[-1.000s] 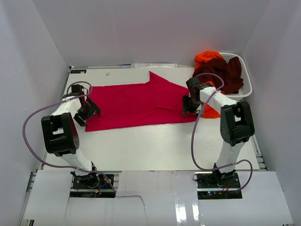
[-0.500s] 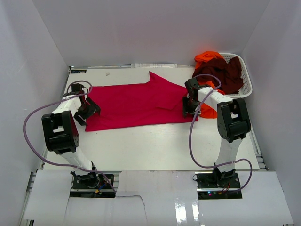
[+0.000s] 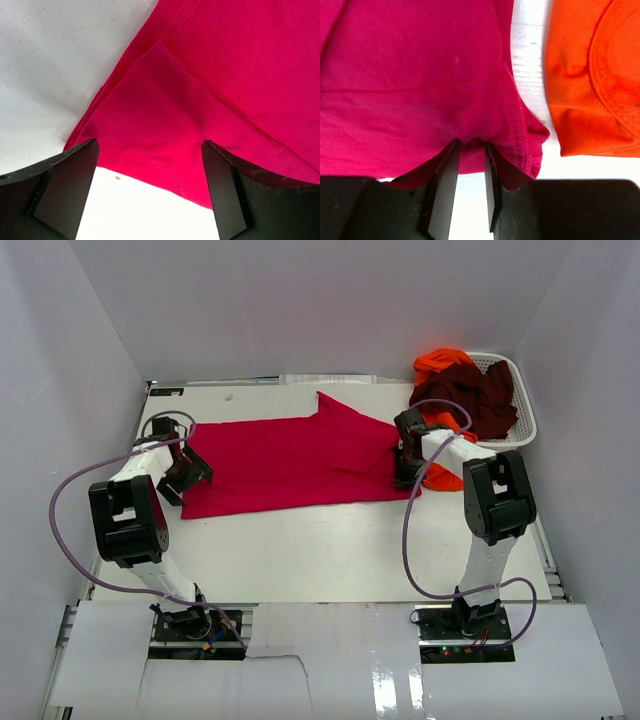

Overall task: Fold and stack the t-shirts
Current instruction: Fold the flattened tshirt in 1/3 of the way

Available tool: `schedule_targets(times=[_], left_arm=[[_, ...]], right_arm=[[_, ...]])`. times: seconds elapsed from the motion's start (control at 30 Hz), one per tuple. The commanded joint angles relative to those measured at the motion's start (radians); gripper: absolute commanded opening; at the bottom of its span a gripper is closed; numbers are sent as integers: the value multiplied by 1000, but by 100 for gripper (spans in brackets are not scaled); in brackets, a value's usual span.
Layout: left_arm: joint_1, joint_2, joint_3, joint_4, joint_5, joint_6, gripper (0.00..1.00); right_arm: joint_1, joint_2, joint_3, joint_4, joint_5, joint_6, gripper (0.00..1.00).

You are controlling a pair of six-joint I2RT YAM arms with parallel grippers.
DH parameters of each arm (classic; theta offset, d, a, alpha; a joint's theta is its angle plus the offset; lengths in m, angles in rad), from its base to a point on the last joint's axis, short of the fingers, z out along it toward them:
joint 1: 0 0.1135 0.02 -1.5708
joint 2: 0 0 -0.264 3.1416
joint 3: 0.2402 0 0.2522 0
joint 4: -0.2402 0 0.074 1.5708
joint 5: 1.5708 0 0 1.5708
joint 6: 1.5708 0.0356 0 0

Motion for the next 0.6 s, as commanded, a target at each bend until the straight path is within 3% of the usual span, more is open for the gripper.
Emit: schedule_targets(times=[0.0,0.3,0.33,0.57], left_arm=[[3,-22,17,16,-11,-14,94],[-6,-18,-60,45,-17,-9,94],[-8,-13,-67,48,-17,-8,94],[-29,-10,-89,47,-22,-4,94]], right_arm=[[6,27,-100,-3,-15,9,33],[26,-15,-213,3,-5,15,27],[26,-18,-219,6,-5,17,19],[32,-51,-233,-2,-7,23,18]])
